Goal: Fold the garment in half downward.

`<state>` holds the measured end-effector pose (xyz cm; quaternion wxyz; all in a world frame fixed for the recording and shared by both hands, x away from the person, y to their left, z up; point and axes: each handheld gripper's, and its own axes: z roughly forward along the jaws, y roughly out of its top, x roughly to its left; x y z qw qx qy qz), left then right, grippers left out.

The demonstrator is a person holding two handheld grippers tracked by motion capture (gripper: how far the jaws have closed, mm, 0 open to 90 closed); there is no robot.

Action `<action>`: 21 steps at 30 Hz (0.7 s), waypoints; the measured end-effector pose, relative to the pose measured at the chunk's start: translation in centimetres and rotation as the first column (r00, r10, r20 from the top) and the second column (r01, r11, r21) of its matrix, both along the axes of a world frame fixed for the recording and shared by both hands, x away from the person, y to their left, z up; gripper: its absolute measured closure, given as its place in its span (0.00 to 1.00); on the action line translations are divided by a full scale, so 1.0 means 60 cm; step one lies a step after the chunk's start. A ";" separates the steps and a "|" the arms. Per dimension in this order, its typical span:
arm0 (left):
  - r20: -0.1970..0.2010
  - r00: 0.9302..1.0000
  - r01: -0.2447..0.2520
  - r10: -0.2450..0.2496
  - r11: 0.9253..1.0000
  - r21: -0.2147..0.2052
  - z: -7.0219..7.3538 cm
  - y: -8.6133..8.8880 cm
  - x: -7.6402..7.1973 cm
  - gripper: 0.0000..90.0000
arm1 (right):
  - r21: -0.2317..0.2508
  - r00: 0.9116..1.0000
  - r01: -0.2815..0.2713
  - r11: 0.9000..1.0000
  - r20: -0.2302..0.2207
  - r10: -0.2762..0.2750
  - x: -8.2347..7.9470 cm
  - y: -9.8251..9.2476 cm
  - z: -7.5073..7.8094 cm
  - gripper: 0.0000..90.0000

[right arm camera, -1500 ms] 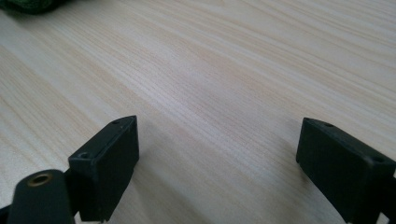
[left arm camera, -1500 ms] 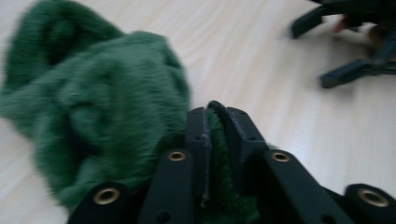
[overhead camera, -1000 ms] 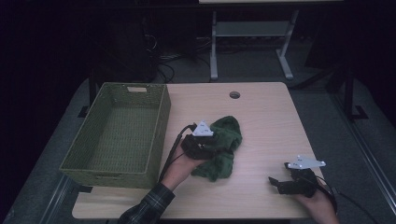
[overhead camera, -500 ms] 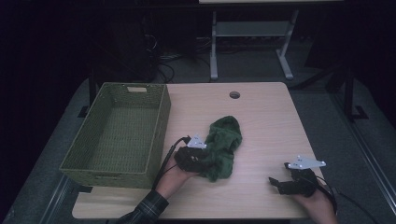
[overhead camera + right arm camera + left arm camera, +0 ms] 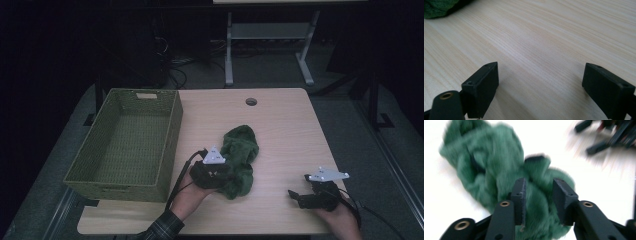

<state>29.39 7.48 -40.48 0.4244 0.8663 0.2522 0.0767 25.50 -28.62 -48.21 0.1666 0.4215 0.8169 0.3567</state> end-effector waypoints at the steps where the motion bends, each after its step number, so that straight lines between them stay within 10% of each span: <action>1: 0.008 1.000 0.013 -0.013 1.000 -0.010 0.006 -0.004 0.000 0.76 | 0.000 1.000 0.000 1.000 0.000 0.000 0.000 0.000 0.000 0.15; 6: 0.000 0.997 0.077 -0.077 0.996 0.038 0.000 -0.035 0.015 1.00 | 0.001 1.000 0.001 1.000 0.000 -0.001 0.000 0.000 0.000 0.15; 21: -0.069 0.995 0.083 -0.072 0.980 0.183 -0.070 -0.043 0.058 1.00 | 0.044 1.000 -0.006 0.999 -0.026 0.007 0.032 0.021 0.048 0.23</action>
